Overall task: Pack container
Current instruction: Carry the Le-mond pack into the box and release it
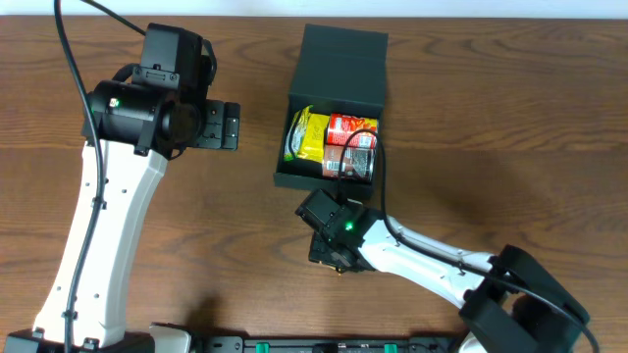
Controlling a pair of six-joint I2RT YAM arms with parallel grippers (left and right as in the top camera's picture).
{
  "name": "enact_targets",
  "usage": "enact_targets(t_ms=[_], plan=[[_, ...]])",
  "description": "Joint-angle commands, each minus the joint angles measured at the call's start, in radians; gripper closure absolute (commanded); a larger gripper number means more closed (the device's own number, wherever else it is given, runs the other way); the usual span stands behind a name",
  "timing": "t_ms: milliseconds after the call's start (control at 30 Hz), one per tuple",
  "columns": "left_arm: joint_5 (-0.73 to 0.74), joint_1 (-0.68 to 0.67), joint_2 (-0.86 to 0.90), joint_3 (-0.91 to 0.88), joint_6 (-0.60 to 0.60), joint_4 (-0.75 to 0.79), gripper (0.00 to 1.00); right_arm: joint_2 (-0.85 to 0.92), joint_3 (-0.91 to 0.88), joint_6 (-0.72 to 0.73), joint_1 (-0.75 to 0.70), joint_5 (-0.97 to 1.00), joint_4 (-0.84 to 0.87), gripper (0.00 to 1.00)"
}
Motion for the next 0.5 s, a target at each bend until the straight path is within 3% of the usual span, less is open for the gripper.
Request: enact_targets(t_ms=[0, 467], plan=[[-0.006, 0.003, 0.008, -0.001, 0.000, -0.007, 0.04, 0.004, 0.017, -0.042, -0.008, 0.002, 0.002, 0.53], [-0.006, 0.003, 0.008, -0.001, 0.000, -0.007, 0.05, 0.004, 0.075, -0.109, -0.008, 0.007, -0.001, 0.57]])
